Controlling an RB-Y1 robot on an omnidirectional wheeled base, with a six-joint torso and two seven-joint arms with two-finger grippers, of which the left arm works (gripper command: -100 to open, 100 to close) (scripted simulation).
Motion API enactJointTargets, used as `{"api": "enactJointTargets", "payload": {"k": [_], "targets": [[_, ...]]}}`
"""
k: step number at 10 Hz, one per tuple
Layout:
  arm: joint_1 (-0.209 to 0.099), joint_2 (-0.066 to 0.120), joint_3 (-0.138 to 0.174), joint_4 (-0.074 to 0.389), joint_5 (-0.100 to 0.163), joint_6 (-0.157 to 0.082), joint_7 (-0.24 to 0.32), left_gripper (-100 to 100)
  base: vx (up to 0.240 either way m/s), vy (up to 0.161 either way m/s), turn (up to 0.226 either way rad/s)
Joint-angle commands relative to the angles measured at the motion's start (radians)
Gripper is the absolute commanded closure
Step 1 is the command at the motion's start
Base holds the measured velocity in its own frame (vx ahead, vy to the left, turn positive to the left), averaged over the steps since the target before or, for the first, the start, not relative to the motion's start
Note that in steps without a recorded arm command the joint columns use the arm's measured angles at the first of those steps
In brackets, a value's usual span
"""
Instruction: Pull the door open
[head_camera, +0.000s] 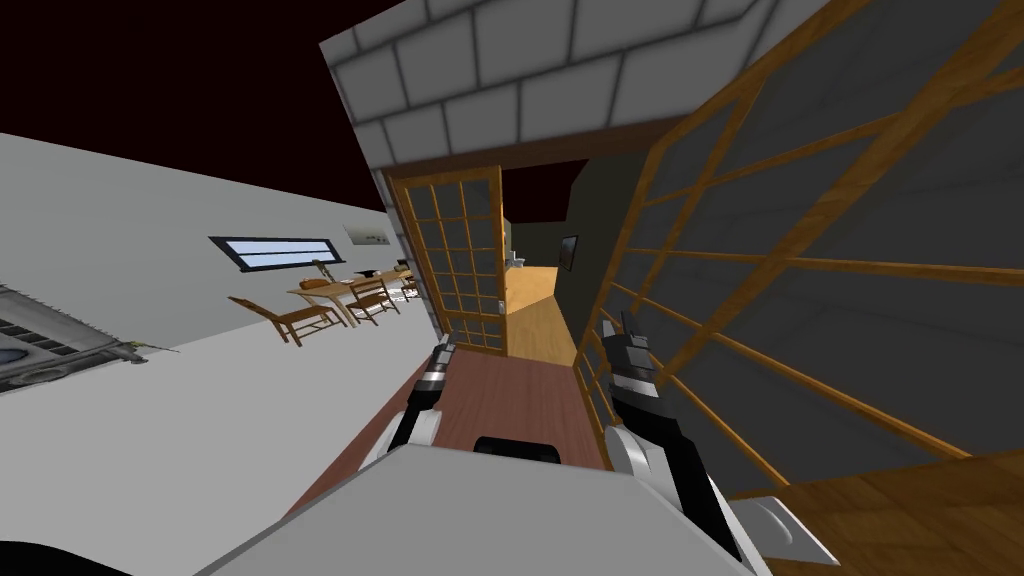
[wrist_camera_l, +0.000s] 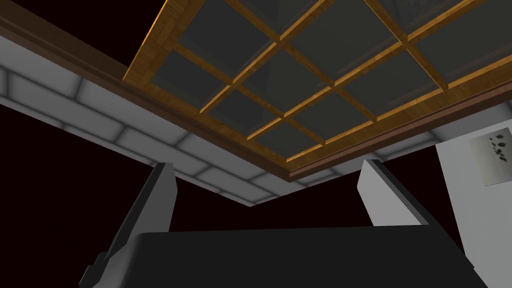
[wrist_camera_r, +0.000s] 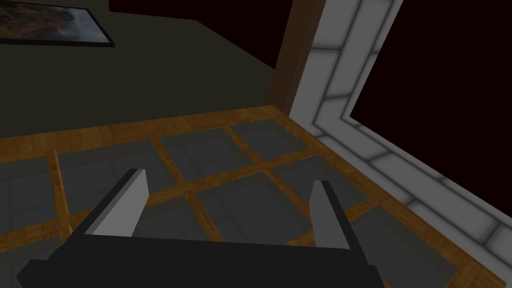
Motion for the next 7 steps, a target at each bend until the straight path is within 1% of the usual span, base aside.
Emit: {"api": "enactJointTargets", "payload": {"k": [1, 7], "targets": [[-0.01, 0.001, 0.007, 0.039, -0.008, -0.009, -0.034, -100, 0.097, -0.014, -0.069], [-0.042, 0.009, 0.037, 0.179, -0.032, -0.044, -0.147, -100, 0.102, -0.016, -0.064]]}}
